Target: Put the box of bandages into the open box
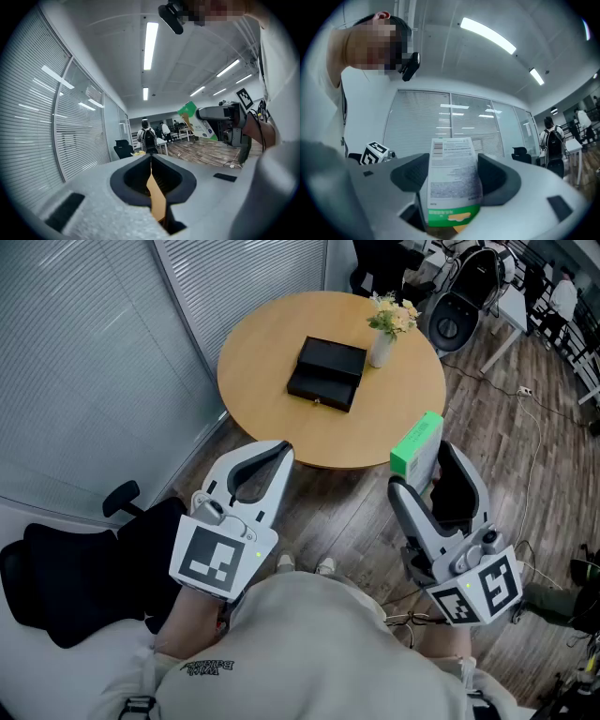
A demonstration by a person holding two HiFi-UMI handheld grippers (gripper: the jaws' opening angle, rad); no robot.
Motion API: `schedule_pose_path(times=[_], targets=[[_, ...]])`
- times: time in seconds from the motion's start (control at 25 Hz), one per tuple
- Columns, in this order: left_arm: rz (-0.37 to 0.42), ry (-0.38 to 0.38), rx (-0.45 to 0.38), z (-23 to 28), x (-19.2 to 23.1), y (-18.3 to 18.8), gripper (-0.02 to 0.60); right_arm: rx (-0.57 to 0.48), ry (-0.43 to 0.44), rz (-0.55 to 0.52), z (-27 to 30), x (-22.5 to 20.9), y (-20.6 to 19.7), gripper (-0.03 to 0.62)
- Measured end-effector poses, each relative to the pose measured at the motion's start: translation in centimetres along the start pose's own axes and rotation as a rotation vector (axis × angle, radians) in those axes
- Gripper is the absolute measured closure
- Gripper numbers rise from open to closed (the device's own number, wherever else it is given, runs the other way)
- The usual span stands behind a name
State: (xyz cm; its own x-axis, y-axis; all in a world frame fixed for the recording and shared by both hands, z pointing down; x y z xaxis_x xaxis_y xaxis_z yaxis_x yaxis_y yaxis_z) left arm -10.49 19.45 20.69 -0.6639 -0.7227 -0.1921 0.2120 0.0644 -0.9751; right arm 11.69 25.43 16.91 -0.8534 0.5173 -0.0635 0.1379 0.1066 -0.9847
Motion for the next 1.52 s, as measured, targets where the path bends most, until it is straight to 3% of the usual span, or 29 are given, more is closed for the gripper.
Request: schedule_pose_path(times=[0.64,1.0,1.2,1.52], targets=[[0.003,0.023,0.024,0.6,-1.0,-0.8,0.558,0.015,0.026,0.032,-0.3,-1.3,-1.1,0.279],[-0.025,0.070,0.009,2.1,-2.6,-1.0,0.558,0.028,0.062,0.048,-1.3,-3.8,-2.0,0.279],[-0.009,0.101,0.051,3.8,-4.5,-0.7,0.558,0.041,0.083,0.054,-2.1,-6.5,-2.1,0.279],[-0.021,0.131,0.053,3.6,-5.0,-0.8,0.558,0.063,0.100,0.063,-2.0,-7.0,-3.0,0.279]])
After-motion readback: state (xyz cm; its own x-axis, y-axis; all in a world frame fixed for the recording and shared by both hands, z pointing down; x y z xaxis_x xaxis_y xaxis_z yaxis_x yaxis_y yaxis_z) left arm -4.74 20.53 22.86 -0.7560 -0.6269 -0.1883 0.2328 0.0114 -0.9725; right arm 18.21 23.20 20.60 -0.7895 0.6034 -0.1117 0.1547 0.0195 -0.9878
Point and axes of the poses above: the fingertips, and each gripper's own axes: z forward along the fingers, x to its left, y out of its top, the point moved 7 cm from there along -z, backward along the fingers, and after that the axes turned 1 degree about -x, right-handed, at the moved point
